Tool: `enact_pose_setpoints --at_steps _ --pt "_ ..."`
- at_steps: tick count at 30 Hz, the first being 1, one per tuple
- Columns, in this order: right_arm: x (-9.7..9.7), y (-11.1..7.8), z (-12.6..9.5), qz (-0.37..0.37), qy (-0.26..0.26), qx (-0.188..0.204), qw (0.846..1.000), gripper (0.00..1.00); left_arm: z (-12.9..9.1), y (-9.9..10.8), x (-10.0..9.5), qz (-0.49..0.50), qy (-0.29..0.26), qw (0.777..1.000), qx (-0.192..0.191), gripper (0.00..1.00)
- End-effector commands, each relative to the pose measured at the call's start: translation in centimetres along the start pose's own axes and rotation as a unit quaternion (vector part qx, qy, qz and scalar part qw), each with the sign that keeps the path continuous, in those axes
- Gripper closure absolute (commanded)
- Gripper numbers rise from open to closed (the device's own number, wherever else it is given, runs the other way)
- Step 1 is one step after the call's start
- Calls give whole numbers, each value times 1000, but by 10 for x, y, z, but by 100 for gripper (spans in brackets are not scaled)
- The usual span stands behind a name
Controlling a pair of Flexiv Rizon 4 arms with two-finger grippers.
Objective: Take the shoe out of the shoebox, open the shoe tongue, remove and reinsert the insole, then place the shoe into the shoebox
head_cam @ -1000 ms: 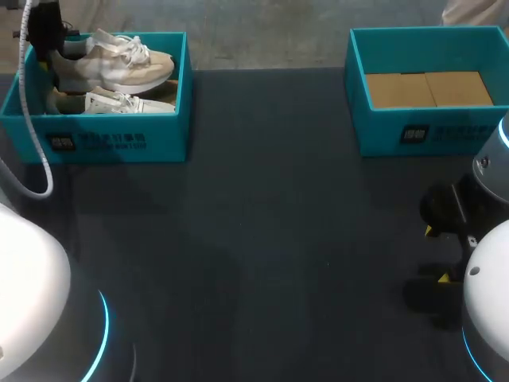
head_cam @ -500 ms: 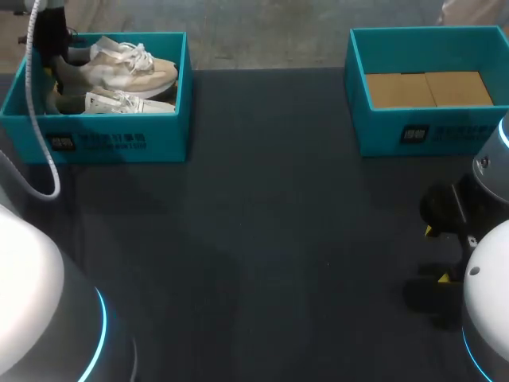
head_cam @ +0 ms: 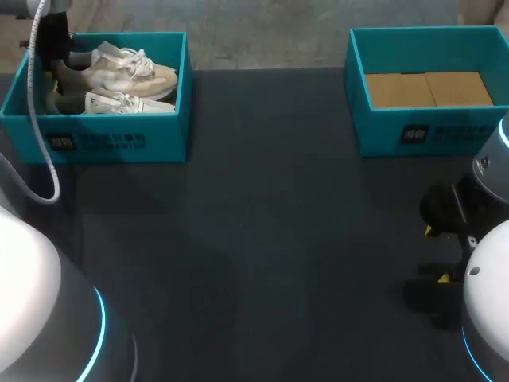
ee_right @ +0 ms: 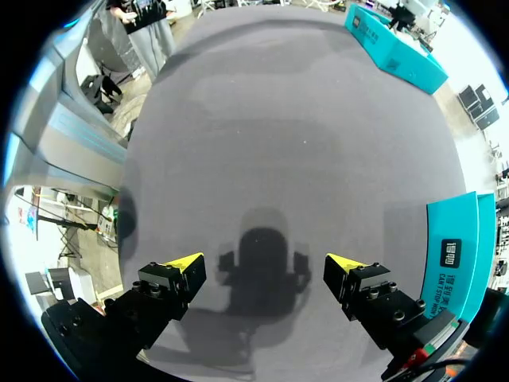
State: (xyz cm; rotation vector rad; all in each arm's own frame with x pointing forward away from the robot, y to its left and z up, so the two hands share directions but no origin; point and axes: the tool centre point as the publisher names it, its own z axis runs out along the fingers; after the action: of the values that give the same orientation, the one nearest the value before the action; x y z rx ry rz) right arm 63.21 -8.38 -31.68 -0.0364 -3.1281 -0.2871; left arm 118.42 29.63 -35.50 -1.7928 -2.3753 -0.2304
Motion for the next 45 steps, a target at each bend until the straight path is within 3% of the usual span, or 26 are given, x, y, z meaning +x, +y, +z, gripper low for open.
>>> enact_pose_setpoints --at_steps 1,21,27,31,35,38,45 --pt "2 0 0 0 -1 1 1000 0 2 -2 -1 -8 2 1000 1 100" --pt "2 0 0 0 -1 1 1000 0 10 3 -3 -16 -6 1000 8 100" --pt "2 0 0 0 -1 1 1000 0 9 6 -3 -16 -12 1000 9 65" --pt "2 0 0 0 -1 1 1000 0 9 7 -4 -17 -16 1000 9 54" --pt "2 0 0 0 -1 1 1000 0 9 8 -4 -22 -21 999 10 51" --pt "2 0 0 0 -1 1 1000 0 4 10 -4 -23 -28 999 9 34" --pt "2 0 0 0 -1 1 1000 0 -13 8 -7 -20 -50 999 -1 24"
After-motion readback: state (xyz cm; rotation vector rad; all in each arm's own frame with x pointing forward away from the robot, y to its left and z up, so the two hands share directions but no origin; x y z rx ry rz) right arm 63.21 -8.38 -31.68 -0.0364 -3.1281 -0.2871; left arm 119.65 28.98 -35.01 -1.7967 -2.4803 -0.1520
